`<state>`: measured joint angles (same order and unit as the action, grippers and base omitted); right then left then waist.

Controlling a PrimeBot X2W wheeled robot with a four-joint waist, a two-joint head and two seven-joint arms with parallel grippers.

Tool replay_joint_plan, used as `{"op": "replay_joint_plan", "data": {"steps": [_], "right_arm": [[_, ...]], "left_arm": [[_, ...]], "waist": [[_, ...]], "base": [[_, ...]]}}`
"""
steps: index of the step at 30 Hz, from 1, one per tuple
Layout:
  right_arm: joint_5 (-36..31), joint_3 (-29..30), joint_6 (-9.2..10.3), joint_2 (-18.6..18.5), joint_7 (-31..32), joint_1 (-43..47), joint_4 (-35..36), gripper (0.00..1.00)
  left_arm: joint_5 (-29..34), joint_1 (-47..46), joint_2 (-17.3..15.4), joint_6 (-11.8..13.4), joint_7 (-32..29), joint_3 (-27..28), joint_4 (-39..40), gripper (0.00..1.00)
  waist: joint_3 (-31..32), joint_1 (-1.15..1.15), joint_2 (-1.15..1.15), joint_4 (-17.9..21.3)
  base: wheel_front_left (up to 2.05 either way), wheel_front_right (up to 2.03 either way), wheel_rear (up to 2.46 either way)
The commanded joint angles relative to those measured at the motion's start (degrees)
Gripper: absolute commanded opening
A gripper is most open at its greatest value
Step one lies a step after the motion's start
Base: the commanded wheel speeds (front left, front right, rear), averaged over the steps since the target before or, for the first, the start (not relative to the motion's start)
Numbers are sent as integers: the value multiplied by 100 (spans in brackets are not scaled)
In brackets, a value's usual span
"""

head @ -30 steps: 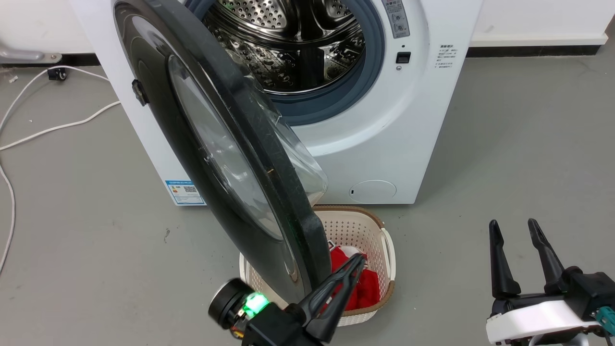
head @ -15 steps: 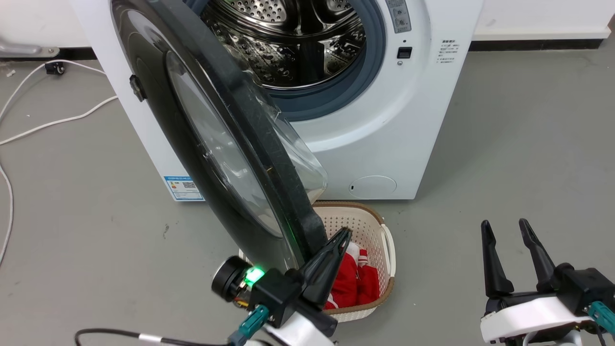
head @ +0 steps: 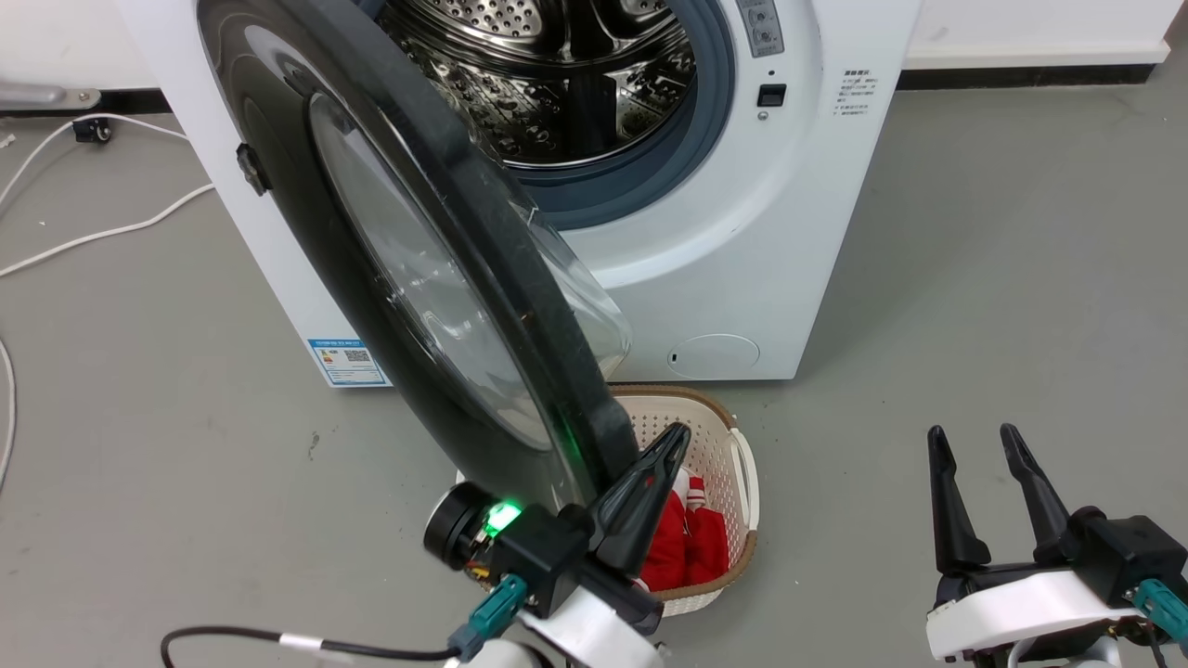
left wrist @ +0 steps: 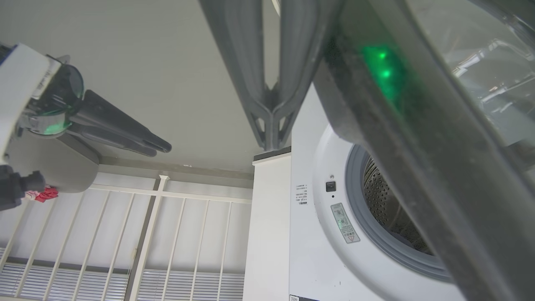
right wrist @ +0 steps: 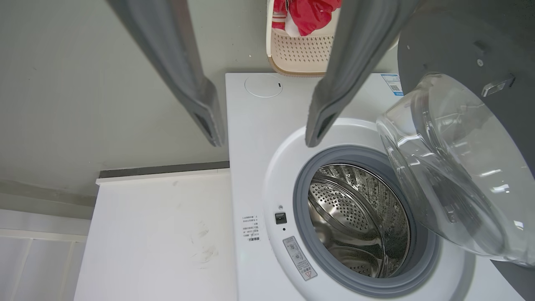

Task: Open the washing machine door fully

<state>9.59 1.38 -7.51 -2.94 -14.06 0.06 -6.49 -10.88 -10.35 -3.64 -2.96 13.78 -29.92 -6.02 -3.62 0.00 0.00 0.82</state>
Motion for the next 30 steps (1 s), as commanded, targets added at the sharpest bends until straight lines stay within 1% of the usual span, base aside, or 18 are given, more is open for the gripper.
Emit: {"op": "replay_joint_plan", "data": {"steps": [1,5,10,14,20,24,25,30], "right_arm": [[39,-2,4,12,18,-42,-23,100],[72,-13,4,13,32,15,-58,100],[69,46,4,13,64,93,-63,100],[45,91,4,11,77,113,-44,100],[-4,175,3,11,133,117,19,100],[0,221,4,8,158,144,41,100],[0,221,4,8,158,144,41,100],[-10,228,4,8,181,130,87,100]], "left_arm": [[-42,81,-322,288,-44,390,-121,0],[-72,443,-418,450,-138,441,115,0],[-112,923,-559,723,-284,582,646,0],[-156,1263,-635,883,-324,662,1148,0],[-163,1719,-725,1107,-418,751,1645,0],[-175,1906,-775,1228,-439,818,1854,0],[-175,1906,-775,1228,-439,818,1854,0],[-222,2055,-883,1394,-407,1076,1982,0]], "waist": [[18,0,0,-19],[62,0,0,-105],[67,0,0,-302],[83,0,0,-506],[83,0,0,-891],[67,0,0,-1163],[67,0,0,-1163],[0,0,0,-1451]], "base": [[0,0,0],[0,0,0],[0,0,0],[0,0,0],[0,0,0],[0,0,0],[0,0,0],[0,0,0]]}}
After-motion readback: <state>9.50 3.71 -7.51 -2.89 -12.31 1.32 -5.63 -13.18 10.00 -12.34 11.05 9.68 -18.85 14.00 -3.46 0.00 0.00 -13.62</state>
